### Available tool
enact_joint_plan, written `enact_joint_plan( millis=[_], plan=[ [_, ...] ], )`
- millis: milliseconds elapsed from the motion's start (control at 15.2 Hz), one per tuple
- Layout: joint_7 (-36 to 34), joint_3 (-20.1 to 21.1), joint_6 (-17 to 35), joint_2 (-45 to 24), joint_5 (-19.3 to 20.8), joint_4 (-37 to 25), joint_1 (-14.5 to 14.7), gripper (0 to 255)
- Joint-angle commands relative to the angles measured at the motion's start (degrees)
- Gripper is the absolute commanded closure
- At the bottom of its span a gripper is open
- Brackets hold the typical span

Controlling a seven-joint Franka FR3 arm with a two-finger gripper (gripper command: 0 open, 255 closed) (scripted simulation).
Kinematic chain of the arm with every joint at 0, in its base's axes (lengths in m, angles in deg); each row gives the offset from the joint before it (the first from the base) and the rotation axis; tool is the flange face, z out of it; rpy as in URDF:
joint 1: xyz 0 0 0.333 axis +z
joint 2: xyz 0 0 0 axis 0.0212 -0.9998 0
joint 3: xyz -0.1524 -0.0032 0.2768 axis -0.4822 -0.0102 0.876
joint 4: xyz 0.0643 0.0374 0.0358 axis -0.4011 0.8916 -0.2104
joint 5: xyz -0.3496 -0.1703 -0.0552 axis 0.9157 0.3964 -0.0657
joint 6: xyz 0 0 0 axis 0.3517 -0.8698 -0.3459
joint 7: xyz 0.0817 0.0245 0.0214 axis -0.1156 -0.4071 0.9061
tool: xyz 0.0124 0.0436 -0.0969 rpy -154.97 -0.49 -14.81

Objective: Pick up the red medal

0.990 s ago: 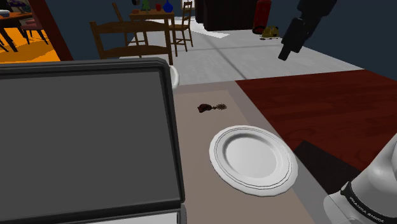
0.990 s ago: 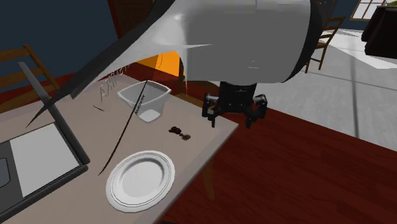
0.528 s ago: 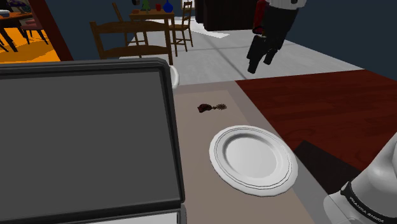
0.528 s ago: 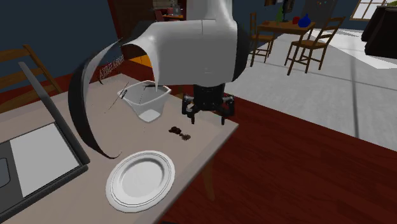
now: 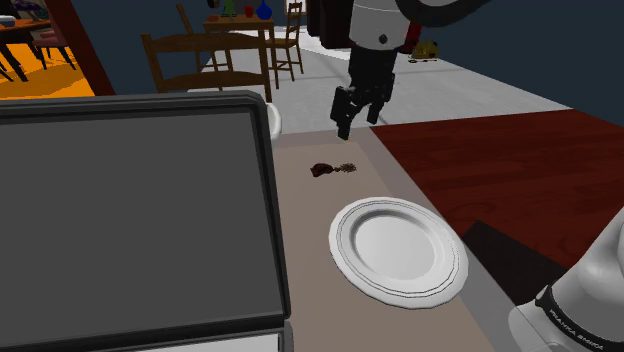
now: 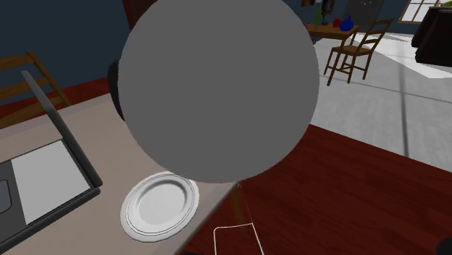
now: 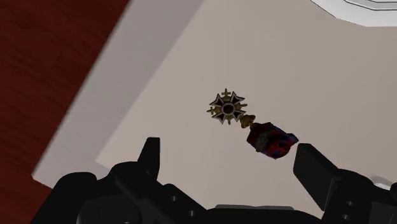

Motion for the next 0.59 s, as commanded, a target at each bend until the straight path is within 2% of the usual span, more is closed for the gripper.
enact_joint_plan(
  millis=[0,330,528],
  plan=[
    [-2.23,1.62,1.89,-3.79,0.77,-1.28,0.12,0],
    [-8.66,5.41,3.91,-14.62,4.37,-8.08,0.86,0],
    [-8.91,5.4,5.43,-15.07,4.59,-6.95,0.97,0]
  ],
)
